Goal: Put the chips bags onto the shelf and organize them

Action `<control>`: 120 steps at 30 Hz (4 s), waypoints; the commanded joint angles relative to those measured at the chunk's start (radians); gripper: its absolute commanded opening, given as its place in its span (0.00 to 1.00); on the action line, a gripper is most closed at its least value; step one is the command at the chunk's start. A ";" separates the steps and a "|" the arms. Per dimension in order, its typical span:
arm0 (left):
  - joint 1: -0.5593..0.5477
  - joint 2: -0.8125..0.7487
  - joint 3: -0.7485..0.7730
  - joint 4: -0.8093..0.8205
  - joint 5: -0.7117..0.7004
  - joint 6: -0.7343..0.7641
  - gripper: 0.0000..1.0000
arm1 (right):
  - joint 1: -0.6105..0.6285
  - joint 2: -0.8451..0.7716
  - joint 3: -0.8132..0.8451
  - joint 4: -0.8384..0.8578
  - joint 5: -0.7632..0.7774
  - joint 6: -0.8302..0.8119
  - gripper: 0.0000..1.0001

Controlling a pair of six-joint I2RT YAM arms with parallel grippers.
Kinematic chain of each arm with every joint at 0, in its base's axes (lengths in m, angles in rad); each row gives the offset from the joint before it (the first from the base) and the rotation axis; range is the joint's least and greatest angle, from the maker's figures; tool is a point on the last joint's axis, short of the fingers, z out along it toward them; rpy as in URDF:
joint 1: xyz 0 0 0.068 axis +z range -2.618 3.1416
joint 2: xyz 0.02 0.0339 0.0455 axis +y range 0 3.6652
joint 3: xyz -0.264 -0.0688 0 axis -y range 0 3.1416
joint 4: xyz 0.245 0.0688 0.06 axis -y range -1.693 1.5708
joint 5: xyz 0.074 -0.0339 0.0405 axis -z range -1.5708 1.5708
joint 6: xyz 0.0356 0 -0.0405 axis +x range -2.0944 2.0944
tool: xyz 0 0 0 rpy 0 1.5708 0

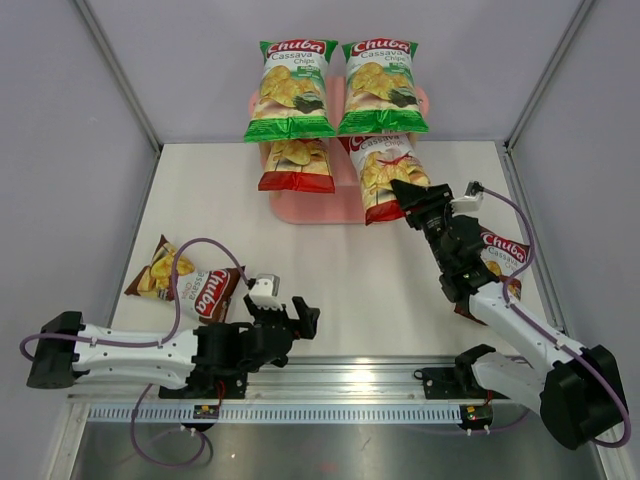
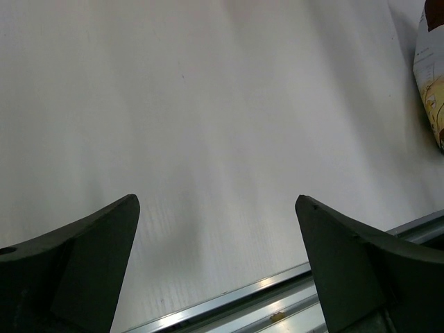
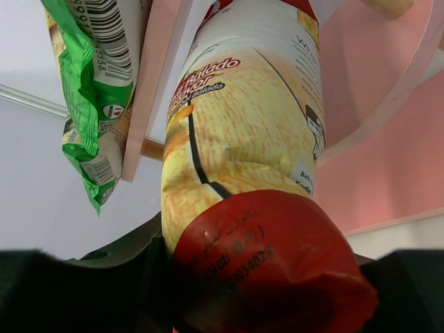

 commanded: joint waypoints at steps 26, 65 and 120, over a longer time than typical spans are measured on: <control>0.000 -0.098 0.015 -0.081 -0.010 0.026 0.99 | 0.002 0.333 0.180 0.284 0.215 0.083 0.18; 0.000 -0.366 -0.020 -0.322 -0.044 -0.013 0.99 | 0.077 0.640 0.281 0.402 0.316 0.039 0.36; 0.016 -0.352 0.034 -0.512 -0.053 -0.141 0.99 | 0.019 0.345 0.240 -0.049 0.157 0.056 0.84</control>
